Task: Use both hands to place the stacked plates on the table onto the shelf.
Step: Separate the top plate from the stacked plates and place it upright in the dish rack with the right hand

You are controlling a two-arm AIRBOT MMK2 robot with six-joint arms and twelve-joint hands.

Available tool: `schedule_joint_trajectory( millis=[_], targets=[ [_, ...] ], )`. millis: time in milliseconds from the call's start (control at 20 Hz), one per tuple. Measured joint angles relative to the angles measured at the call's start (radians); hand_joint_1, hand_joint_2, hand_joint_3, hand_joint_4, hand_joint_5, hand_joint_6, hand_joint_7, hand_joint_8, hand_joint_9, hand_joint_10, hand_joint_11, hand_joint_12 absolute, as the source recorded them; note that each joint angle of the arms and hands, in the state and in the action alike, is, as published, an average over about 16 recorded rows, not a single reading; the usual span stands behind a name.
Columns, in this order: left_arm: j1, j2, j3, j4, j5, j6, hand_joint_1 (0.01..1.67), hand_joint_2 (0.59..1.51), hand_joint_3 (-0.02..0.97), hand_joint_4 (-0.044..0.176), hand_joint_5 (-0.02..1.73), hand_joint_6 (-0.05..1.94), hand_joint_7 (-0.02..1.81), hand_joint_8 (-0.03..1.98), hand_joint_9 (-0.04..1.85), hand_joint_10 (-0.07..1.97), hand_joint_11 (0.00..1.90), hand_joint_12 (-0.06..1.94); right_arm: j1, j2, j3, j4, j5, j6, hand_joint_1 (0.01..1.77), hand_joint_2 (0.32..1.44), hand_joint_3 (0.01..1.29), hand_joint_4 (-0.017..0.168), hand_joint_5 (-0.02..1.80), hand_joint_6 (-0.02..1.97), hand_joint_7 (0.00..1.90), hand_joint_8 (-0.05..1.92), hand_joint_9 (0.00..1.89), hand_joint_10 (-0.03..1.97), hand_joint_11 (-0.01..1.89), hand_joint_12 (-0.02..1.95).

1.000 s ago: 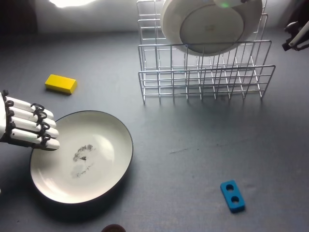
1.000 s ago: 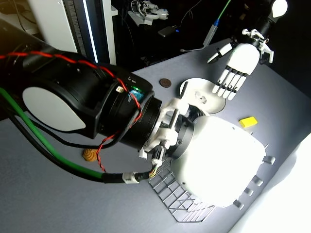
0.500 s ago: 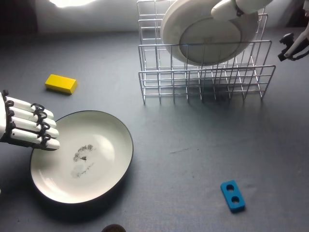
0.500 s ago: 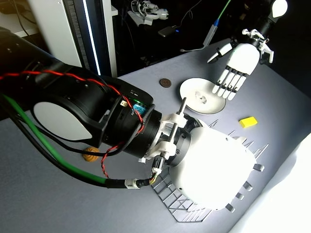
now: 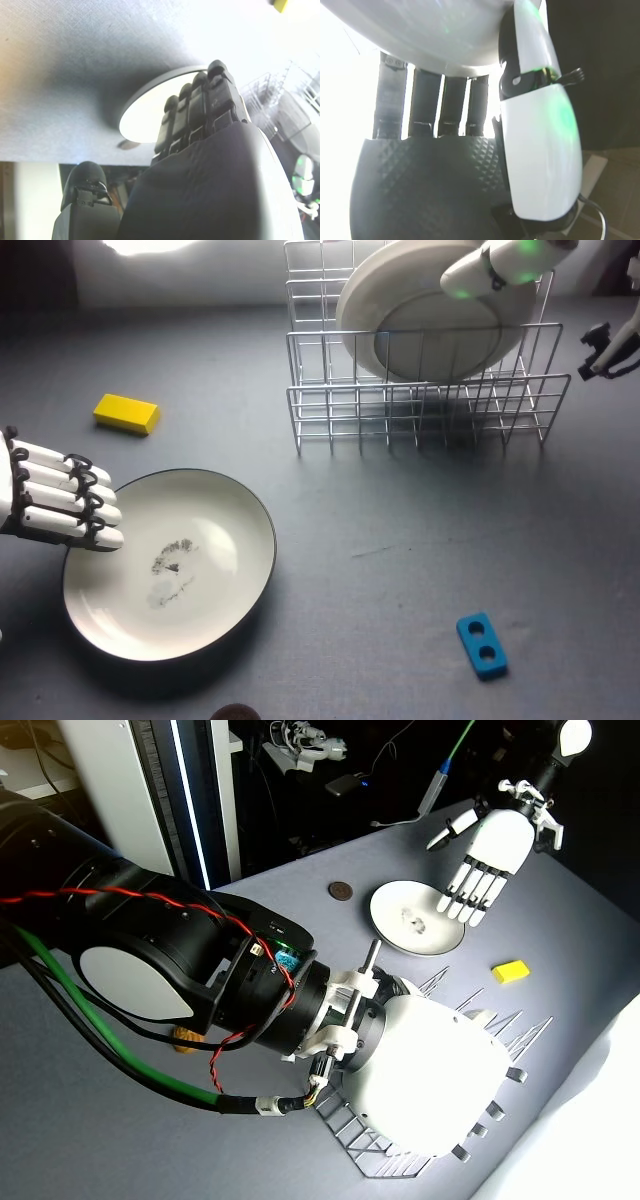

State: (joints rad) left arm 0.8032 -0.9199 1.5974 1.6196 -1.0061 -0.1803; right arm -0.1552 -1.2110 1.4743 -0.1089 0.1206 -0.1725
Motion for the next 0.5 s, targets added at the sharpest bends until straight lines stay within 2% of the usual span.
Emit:
schedule_joint_trajectory(
  millis=[200,500],
  targets=[
    [0.000,0.000,0.000,0.000,0.000,0.000,0.01,1.107,0.021,0.001,0.02,0.00,0.02,0.01,0.01,0.00,0.01,0.01,-0.007,-0.001,0.001,0.000,0.005,-0.001,1.21,1.04,0.02,-0.003,0.93,0.95,1.08,0.79,1.23,0.02,0.87,1.01],
    [0.000,0.000,0.000,0.000,0.000,0.000,0.01,1.108,0.021,0.001,0.02,0.00,0.02,0.01,0.01,0.00,0.01,0.01,-0.012,-0.001,0.002,0.001,0.009,-0.002,1.18,1.06,0.02,-0.005,0.89,0.99,1.08,0.52,1.19,0.02,0.83,1.06]
  ],
)
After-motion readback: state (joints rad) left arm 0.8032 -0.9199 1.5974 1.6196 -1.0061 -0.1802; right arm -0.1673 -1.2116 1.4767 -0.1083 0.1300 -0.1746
